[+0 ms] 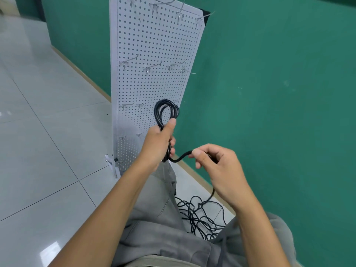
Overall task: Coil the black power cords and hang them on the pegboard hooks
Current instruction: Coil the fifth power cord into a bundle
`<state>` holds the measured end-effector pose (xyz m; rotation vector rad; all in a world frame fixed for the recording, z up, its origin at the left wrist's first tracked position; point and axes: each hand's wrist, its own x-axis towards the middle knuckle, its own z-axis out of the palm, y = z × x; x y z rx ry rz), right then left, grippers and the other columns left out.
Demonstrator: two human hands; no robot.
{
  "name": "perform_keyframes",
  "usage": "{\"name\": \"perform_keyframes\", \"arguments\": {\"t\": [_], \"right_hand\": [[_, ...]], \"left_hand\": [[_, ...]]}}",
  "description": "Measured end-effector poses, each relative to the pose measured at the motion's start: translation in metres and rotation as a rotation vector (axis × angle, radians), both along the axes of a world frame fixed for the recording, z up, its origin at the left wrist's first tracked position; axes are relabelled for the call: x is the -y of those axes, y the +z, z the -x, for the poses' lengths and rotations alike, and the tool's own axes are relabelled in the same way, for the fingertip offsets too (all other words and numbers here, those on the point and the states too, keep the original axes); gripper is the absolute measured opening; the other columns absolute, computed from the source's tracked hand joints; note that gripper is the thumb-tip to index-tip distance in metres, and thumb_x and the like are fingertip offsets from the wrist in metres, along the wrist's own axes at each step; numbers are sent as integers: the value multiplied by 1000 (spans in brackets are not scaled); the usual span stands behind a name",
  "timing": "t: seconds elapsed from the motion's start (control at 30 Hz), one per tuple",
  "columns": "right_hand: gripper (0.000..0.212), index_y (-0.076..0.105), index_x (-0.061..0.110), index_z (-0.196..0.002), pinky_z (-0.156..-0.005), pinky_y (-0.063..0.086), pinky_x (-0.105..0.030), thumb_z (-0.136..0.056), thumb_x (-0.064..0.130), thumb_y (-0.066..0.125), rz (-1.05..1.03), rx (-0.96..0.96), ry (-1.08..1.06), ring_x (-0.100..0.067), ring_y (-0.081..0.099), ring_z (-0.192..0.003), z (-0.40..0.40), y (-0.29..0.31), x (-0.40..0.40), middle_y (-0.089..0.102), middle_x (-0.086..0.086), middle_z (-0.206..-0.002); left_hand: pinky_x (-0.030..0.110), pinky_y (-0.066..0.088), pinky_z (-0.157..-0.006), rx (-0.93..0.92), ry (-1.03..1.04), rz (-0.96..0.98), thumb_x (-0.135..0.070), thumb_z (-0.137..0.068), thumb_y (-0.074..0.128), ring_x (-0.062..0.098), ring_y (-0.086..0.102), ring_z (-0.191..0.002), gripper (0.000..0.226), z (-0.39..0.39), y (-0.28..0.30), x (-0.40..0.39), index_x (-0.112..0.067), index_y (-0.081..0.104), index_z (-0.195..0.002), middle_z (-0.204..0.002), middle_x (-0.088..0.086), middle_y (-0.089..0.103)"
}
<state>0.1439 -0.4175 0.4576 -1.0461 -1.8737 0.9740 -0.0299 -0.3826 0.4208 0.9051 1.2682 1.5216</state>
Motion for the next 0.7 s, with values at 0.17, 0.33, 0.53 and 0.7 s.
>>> {"name": "perform_keyframes", "arguments": {"t": [0.17, 0.33, 0.53, 0.7], "right_hand": [[24, 71, 9, -77, -53, 34, -16, -98, 21, 66, -29, -55, -133, -2, 40, -51, -3, 1, -10, 57, 9, -58], [15, 70, 9, -77, -53, 38, -15, -90, 16, 75, 37, -162, -230, -4, 44, -51, -13, -3, -14, 59, 9, -58], [24, 57, 12, -82, -53, 42, -19, -84, 14, 81, 97, -316, -326, -9, 50, -57, -20, -12, -22, 58, -5, -74], [11, 52, 7, -102, -51, 50, -34, -101, 13, 62, 171, -406, -221, -23, 51, -48, -18, -17, -24, 58, -7, -71]], "left_hand": [[22, 35, -41, -147, -85, -57, -42, -106, 51, 15, 41, -37, 49, -37, 3, 12, -10, 46, -69, -44, -3, 44], [36, 39, -58, -207, -208, -72, -77, -92, 44, 20, 47, -53, 66, -62, -6, 17, -15, 53, -69, -58, 2, 51], [24, 38, -44, 135, -402, -63, -71, -87, 42, 16, 42, -45, 69, -74, -3, 25, -4, 60, -91, -58, 1, 50], [21, 33, -40, 303, -501, -114, -59, -87, 73, 15, 39, -45, 47, -71, -1, 27, -15, 56, -78, -62, 3, 49]]}}
